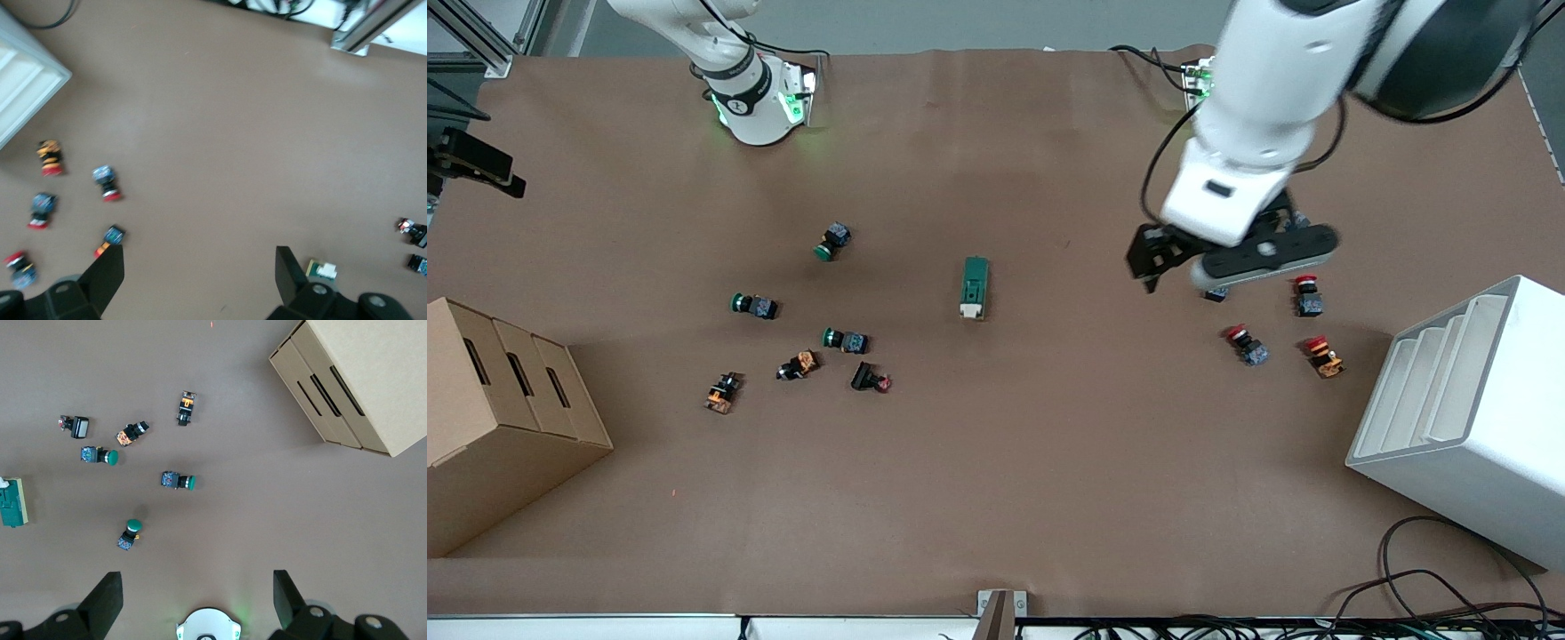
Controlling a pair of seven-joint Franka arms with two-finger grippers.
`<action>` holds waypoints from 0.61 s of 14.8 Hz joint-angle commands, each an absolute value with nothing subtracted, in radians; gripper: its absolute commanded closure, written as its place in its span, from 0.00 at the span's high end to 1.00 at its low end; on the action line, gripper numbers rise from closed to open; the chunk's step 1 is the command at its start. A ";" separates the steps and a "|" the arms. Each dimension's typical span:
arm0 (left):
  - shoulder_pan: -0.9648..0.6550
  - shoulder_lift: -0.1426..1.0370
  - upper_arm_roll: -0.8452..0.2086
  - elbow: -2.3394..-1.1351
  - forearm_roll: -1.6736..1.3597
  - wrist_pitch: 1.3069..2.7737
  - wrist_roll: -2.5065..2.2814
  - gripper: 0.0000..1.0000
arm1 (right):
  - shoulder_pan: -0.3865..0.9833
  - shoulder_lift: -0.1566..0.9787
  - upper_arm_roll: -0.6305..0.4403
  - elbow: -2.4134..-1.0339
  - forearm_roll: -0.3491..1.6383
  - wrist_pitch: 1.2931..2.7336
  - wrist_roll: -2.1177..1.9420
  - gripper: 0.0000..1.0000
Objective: Close load switch with both arms
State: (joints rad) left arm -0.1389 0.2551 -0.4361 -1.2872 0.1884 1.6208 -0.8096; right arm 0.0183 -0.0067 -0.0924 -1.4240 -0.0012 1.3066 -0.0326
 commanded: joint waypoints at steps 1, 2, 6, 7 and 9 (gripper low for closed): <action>-0.101 0.158 -0.344 -1.345 0.045 1.576 -0.705 1.00 | 0.017 -0.103 -0.097 -1.563 0.003 1.373 -0.035 1.00; -0.089 0.131 -0.303 -1.360 0.011 1.563 -0.636 1.00 | 0.017 -0.106 -0.095 -1.569 0.005 1.376 -0.037 1.00; -0.019 0.036 -0.252 -1.449 0.005 1.510 -0.367 1.00 | 0.023 -0.118 -0.091 -1.577 0.003 1.376 -0.037 1.00; -0.011 0.011 -0.230 -1.477 0.005 1.508 -0.301 1.00 | 0.023 -0.117 -0.092 -1.577 0.003 1.377 -0.038 1.00; 0.003 -0.030 -0.200 -1.526 0.005 1.503 -0.174 1.00 | 0.021 -0.115 -0.092 -1.575 0.003 1.379 -0.037 1.00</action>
